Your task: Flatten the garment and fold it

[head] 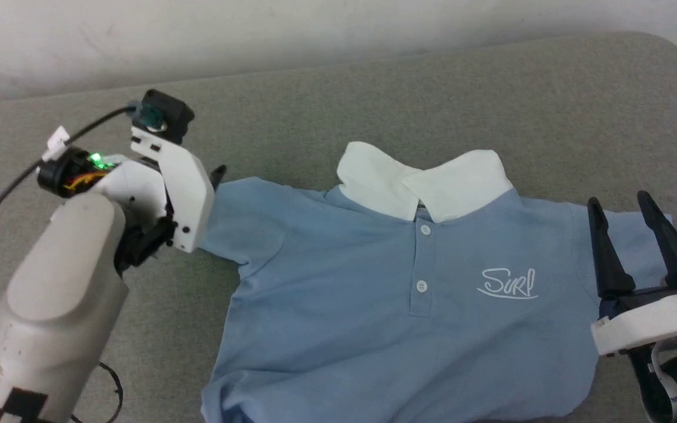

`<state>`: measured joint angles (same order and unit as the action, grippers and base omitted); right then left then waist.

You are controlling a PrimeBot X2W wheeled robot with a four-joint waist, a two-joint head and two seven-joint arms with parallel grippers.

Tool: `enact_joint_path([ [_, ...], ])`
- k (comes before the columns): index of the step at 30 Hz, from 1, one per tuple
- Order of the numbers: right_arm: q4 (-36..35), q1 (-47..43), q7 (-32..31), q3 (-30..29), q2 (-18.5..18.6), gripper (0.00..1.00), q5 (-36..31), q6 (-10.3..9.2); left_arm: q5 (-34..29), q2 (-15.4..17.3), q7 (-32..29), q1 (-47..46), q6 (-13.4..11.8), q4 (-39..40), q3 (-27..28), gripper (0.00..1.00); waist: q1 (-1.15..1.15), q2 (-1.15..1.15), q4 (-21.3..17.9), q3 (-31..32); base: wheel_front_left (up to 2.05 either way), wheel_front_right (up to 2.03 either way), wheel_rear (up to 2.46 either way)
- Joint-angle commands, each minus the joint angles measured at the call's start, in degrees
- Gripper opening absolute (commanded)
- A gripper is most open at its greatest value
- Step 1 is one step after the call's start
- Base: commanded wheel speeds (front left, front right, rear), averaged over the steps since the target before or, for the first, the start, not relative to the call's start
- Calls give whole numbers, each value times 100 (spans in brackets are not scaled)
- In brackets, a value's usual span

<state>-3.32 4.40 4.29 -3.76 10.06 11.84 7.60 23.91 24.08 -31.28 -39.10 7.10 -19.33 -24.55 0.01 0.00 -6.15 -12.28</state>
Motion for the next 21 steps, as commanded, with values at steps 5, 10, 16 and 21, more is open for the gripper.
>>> enact_joint_path([
  [5, -27, 57, 85, 144, -92, 100, -52, -11, 423, 542, -1156, -815, 37, -679, -846, 100, -1, 0, -490, -452, 0, 0, 0],
  [10, 30, 126, 144, 188, -152, 100, -54, -11, 910, 897, -1750, -1173, 37, -935, -1448, 100, -1, 0, -666, -617, 0, 0, 0],
  [16, 100, 142, 197, 133, -218, 100, -96, -11, 1284, 1119, -1922, -1381, 38, -1133, -1851, 100, -1, 0, -745, -741, 0, 0, 0],
  [21, 179, 185, 216, -1, -258, 100, -169, -11, 1871, 1189, -1993, -1379, 38, -993, -2231, 100, -1, 0, -742, -817, 0, 0, 0],
])
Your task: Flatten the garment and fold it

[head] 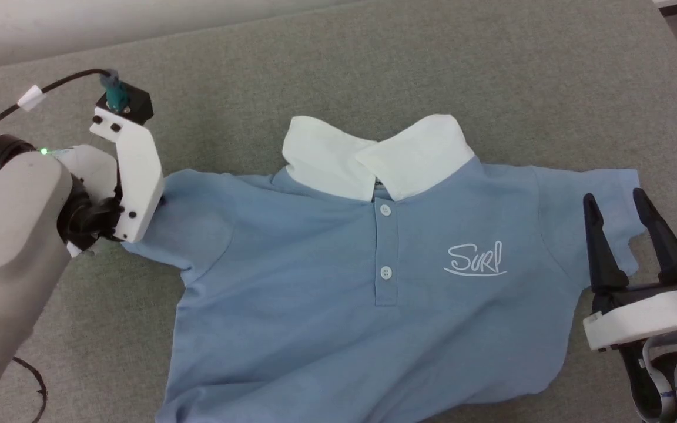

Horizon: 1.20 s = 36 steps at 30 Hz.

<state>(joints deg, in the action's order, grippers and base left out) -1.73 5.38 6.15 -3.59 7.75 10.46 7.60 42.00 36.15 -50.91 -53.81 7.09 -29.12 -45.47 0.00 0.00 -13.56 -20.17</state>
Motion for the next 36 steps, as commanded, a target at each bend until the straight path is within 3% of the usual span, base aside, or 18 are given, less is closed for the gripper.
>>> enact_joint_path([
  [1, 37, 99, 34, -46, -34, 100, -46, -11, 140, 22, -18, 88, 39, 17, -230, 100, 0, 0, 8, -46, 0, 0, 0],
  [5, 70, 138, 37, -107, -55, 100, -99, -11, 385, 143, 52, 94, 39, 13, -527, 100, 0, 0, 51, -98, 0, 0, 0],
  [6, 75, 147, 33, -113, -59, 100, -115, -11, 466, 150, 106, 97, 39, 4, -566, 2, 0, 0, 64, -109, 0, 0, 0],
  [14, 70, 119, -40, -144, -19, 100, -225, -11, 443, 4, 1372, 2, -33, -548, -375, 0, 0, 0, 273, 94, 0, 0, 0],
  [20, -40, -7, -518, -118, 343, 100, -172, -11, 257, -29, 2472, 186, -454, -637, -155, 0, 0, 0, 550, 519, 0, 0, 0],
  [29, -81, -49, -2750, 190, 1448, 100, 827, -11, 175, 319, 3900, 1071, -1151, 604, 217, 0, 0, 0, 1048, 921, 0, 0, 0],
  [36, 329, 578, -4327, 98, 2268, 100, 1302, -11, 98, 704, 4309, 1830, -1866, 2364, 403, 0, 0, 0, 1420, 773, 0, 0, 0],
])
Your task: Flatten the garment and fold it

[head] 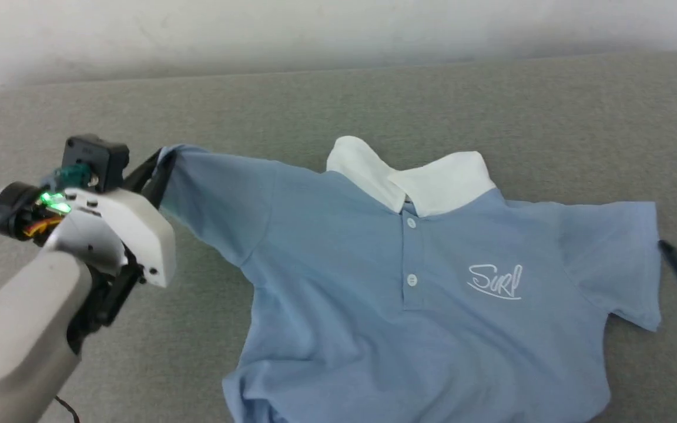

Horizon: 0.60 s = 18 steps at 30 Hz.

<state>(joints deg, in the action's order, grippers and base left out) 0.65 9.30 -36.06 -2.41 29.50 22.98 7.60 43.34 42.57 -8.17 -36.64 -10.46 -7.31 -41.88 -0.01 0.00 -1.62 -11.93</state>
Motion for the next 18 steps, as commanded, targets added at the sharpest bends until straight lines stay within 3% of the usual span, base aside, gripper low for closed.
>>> enact_joint_path([
  [1, 203, 317, -252, -2, 173, 100, 99, -11, -48, 98, 32, 194, -200, 432, 47, 0, 1, 0, 284, -93, 0, 0, 0],
  [9, 1320, 1332, -871, 340, 655, 100, 194, -11, -283, 193, -233, 393, -599, 1779, -135, 0, 1, 0, 708, -512, 0, 0, 0],
  [18, 2300, 1863, -664, 890, 896, 100, 75, -11, -521, 55, -451, 184, -689, 2228, -323, 0, 1, 0, 991, -825, 0, 0, 0],
])
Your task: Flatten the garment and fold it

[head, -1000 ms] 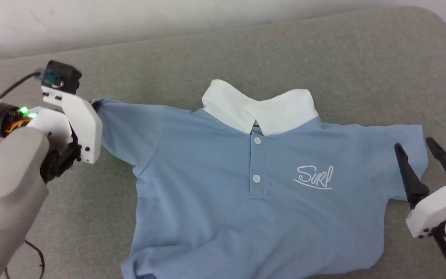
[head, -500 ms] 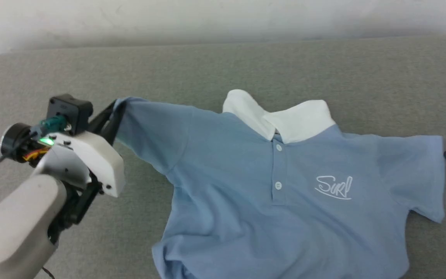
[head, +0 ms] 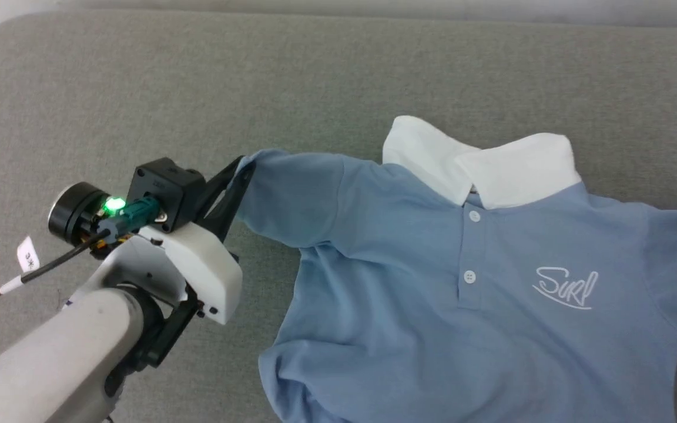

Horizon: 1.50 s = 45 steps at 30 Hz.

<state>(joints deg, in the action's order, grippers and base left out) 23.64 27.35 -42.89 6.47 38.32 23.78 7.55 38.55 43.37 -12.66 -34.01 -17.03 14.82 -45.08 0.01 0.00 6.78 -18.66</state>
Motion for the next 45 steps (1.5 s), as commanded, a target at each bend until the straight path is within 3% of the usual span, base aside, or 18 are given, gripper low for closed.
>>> enact_joint_path([
  [1, 87, 86, 50, 87, 16, 100, 24, -6, -57, -41, -17, -101, -33, 36, -16, 0, -1, 0, 174, -176, 0, 0, 0],
  [6, 335, 51, 53, 768, 161, 96, 255, -6, -87, -115, -49, -140, -45, 6, -75, 0, -1, 0, 232, -224, 0, 0, 0],
  [7, 348, 36, 68, 914, 211, 44, 305, -6, -86, -129, -48, -139, -43, -18, -86, 0, -1, 0, 232, -225, 0, 0, 0],
  [8, 356, 26, 98, 1049, 262, 0, 369, -6, -79, -148, -43, -136, -42, -45, -94, 0, -1, 0, 229, -220, 0, 0, 0],
  [15, 395, 324, 916, 1274, 451, 0, 678, -6, 17, -171, 130, -71, -69, -304, 0, 0, -1, 0, 67, 34, 0, 0, 0],
  [27, -345, 944, 2354, 900, 672, 0, 690, -6, 229, 223, 681, 135, -381, -393, 662, 0, -1, 0, -401, 1009, 0, 0, 0],
  [36, -1308, 1173, 2773, 383, 630, 0, 502, -6, 325, 648, 1347, 246, -747, 65, 1485, 0, -1, 0, -645, 1637, 0, 0, 0],
  [45, -2336, 1580, 2589, 44, 526, 0, 398, -6, 330, 1257, 1822, 98, -1131, 843, 2535, 0, -1, 0, -825, 1788, 0, 0, 0],
])
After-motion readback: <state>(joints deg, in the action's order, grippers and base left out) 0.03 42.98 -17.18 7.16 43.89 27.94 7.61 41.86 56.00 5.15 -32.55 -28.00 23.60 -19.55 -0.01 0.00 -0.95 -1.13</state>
